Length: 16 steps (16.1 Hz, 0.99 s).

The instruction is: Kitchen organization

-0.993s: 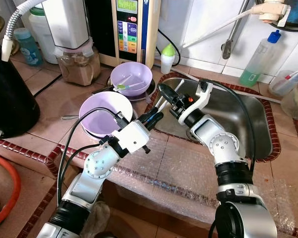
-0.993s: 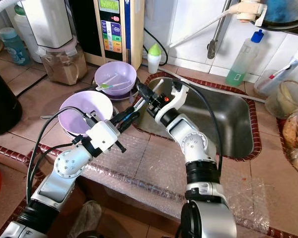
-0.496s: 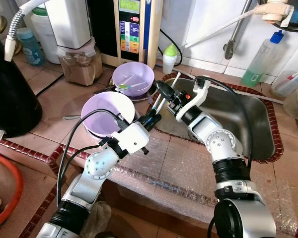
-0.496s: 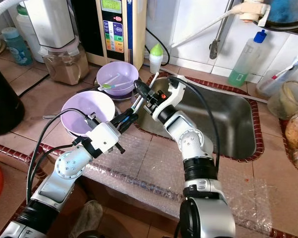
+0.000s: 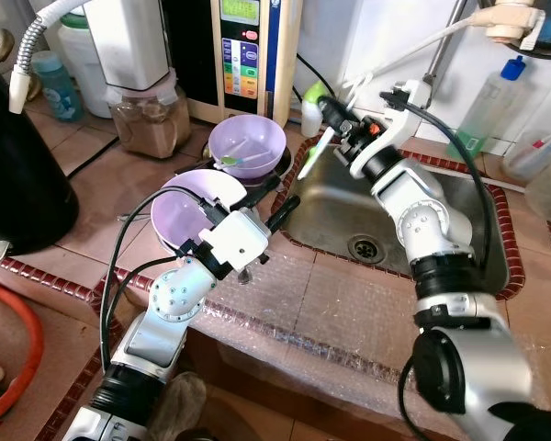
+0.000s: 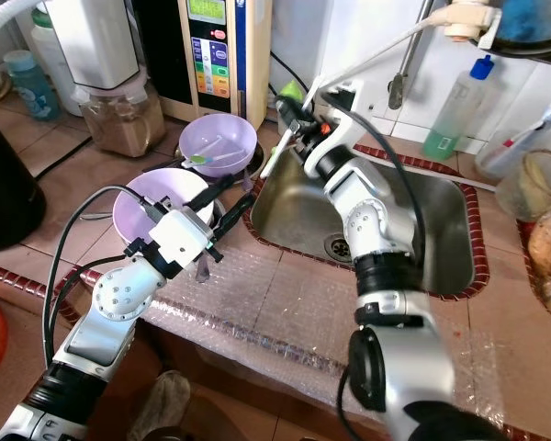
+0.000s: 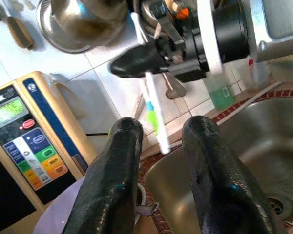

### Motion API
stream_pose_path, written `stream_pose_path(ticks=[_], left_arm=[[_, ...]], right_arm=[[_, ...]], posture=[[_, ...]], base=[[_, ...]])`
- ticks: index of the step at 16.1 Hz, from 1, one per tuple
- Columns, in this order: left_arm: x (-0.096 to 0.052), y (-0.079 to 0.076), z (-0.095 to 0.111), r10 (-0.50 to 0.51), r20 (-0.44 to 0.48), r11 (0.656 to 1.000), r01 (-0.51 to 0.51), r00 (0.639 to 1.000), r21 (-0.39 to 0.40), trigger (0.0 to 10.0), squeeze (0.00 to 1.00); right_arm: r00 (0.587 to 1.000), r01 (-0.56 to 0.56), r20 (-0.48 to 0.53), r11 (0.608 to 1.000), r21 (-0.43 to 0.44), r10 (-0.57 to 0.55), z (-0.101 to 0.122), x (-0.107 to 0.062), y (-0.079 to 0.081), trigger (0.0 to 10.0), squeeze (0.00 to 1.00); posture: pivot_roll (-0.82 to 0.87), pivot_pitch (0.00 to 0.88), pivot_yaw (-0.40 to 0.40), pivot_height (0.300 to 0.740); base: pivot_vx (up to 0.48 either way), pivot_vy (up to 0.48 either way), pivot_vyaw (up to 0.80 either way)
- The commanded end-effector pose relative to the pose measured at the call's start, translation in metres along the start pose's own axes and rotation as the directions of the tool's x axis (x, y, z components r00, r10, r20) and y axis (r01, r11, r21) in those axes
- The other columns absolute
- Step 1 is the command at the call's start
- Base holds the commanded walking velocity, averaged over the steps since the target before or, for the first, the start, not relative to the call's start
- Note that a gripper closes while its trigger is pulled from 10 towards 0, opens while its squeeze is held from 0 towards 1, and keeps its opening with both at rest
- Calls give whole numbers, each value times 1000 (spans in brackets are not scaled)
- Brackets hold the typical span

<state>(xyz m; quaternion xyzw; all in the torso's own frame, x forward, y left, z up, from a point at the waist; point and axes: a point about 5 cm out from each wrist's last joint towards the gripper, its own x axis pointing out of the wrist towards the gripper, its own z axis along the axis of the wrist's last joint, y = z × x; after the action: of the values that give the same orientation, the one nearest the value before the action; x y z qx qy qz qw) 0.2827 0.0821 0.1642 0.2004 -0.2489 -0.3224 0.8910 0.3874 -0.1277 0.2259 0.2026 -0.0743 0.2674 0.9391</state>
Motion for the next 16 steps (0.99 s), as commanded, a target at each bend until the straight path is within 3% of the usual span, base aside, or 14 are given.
stream_pose_path(ticks=[1,3,5,6,7,9,10,15,16], left_arm=[[1,4,6,11,16,1000,-11,1000,-2,10000,1000],[-6,7,5,31,-8,999,-31,999,-32,10000,1000],[-18,10,1,77,-54,994,-81,996,-73,10000,1000],[-28,9,-2,89,-83,992,-95,993,-84,10000,1000],[-36,8,-4,91,-104,991,-100,990,-84,10000,1000],[-42,10,-3,119,-121,987,-131,985,-96,10000,1000],[-48,13,-2,159,-147,979,-175,976,-105,10000,1000],[-54,12,-8,170,-198,974,-196,965,-117,10000,1000],[-55,11,-9,159,-212,974,-188,964,-125,10000,1000]], right_arm=[[996,83,-24,984,-160,-88,0,-3,-13,0,0],[984,134,-70,941,-310,-163,-12,-15,-31,0,0],[955,216,-117,908,-360,-274,-29,-34,-54,0,0],[933,238,-155,881,-408,-324,-41,-47,-65,3490,0],[914,246,-201,873,-421,-354,-54,-57,-72,10000,0],[893,265,-240,876,-404,-381,-66,-69,-78,10000,0],[874,294,-261,874,-386,-409,-80,-80,-81,10000,1000],[845,332,-306,880,-340,-438,-107,-97,-79,10000,1000],[852,303,-306,877,-374,-425,-112,-101,-77,10000,1000]], posture=[[65,0,-34,740],[54,0,-26,740],[49,0,-20,740],[52,0,-20,740],[55,0,-26,740],[63,0,-34,740],[65,0,-40,740],[65,0,-44,740],[62,0,-42,740]], base=[[0,0,0],[0,0,0],[0,0,0],[0,0,0],[0,0,0],[0,0,0],[0,0,0],[0,0,0],[0,0,0]])
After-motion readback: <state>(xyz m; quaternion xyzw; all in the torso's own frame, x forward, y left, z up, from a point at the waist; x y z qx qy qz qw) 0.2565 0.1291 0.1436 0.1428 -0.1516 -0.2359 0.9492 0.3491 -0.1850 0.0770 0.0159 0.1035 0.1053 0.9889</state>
